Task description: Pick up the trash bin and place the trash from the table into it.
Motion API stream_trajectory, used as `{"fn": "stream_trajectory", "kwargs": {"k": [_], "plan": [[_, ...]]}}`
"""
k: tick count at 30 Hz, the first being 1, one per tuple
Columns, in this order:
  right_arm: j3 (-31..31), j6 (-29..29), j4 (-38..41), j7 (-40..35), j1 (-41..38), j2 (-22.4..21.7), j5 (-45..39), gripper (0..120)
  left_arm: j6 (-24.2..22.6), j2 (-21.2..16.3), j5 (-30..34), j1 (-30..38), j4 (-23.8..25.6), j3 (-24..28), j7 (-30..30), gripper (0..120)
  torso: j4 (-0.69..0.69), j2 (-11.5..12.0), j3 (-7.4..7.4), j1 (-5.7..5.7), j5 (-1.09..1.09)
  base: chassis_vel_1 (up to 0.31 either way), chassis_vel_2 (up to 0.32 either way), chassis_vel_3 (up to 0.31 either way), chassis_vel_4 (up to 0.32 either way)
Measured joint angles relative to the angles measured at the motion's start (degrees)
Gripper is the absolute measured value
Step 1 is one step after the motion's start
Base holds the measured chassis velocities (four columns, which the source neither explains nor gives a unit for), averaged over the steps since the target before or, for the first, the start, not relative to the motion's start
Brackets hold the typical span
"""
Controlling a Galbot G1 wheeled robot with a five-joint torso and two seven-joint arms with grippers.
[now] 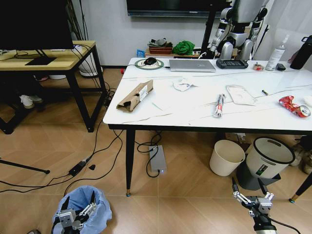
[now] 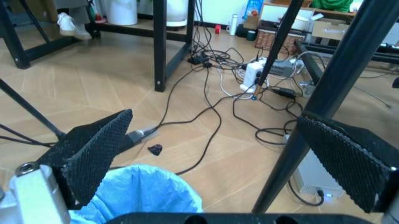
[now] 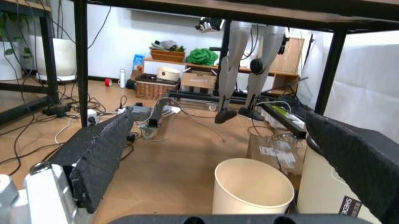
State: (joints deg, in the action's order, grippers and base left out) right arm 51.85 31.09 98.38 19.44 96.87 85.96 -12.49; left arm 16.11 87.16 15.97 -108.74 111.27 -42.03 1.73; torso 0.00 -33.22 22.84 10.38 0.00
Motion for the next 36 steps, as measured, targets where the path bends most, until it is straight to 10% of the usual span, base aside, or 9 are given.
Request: {"fn": "stream_trajectory", "kwargs": {"k": [36], "plan": [[-0.1, -0.2, -0.4, 0.2, -0.2, -0.1, 0.0, 100, 0.0, 0.0, -0.3, 0.2, -0.9, 0.0, 0.1, 100, 0.00, 8.7, -5.44, -3.25, 0.00, 0.000, 0.000, 0.000, 0.000]]}}
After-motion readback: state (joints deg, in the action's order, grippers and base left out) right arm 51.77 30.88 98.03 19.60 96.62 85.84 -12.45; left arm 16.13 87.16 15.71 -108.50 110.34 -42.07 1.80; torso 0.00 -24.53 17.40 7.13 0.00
